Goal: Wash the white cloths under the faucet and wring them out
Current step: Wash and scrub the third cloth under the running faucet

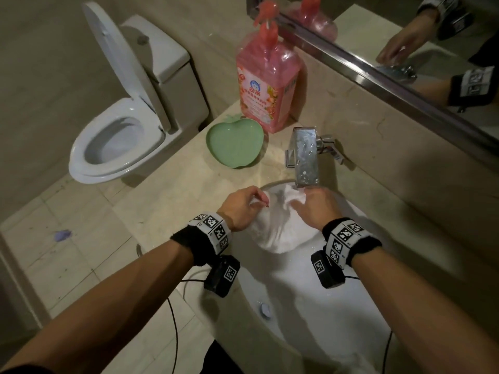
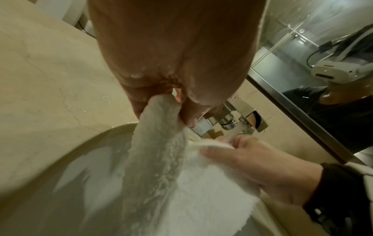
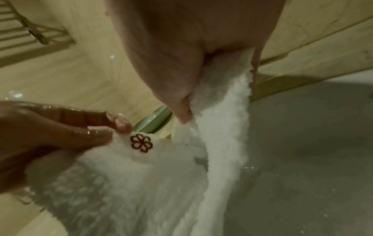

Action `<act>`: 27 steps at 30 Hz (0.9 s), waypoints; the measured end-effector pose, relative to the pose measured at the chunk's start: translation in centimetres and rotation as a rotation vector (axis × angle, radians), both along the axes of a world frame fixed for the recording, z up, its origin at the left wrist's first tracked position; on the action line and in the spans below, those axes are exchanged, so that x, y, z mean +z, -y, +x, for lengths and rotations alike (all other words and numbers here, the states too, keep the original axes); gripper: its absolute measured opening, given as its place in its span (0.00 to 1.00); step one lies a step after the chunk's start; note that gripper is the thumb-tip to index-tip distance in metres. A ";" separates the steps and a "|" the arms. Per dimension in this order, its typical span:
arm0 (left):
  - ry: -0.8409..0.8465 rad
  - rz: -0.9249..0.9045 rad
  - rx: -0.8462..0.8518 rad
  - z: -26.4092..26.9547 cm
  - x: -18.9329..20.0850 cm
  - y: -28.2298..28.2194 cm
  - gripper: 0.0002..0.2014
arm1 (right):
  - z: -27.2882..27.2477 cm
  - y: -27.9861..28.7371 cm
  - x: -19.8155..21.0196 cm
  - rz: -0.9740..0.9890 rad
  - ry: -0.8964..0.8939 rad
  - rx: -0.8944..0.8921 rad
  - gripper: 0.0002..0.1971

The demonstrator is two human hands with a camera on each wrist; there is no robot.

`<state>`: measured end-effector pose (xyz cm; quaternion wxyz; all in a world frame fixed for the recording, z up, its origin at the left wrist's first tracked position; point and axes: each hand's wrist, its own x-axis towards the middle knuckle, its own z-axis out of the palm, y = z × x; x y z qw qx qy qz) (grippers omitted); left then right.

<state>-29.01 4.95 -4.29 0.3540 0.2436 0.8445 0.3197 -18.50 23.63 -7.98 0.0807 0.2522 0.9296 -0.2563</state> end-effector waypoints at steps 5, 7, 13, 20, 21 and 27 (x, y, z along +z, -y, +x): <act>0.022 -0.092 -0.023 0.0 -0.7 -0.4 0.12 | -0.7 -0.7 0.3 -0.246 0.000 -0.291 0.20; 0.038 -0.134 -0.051 -0.2 -0.9 -0.4 0.16 | -0.6 -1.1 -0.3 -0.449 -0.019 -0.420 0.14; -0.001 -0.076 -0.096 0.8 -1.2 -2.6 0.16 | 1.6 -2.8 -0.2 -0.651 -0.144 -0.626 0.15; 0.046 -0.016 0.058 3.0 -2.7 -7.8 0.09 | 4.6 -4.4 1.5 -0.671 -0.285 -0.647 0.13; 0.076 -0.014 0.084 3.2 -2.8 -8.5 0.08 | 4.8 -4.5 2.0 -0.686 -0.304 -0.635 0.12; 0.045 0.007 0.152 2.9 -2.5 -10.1 0.10 | 5.9 -5.1 3.4 -0.591 -0.272 -0.528 0.18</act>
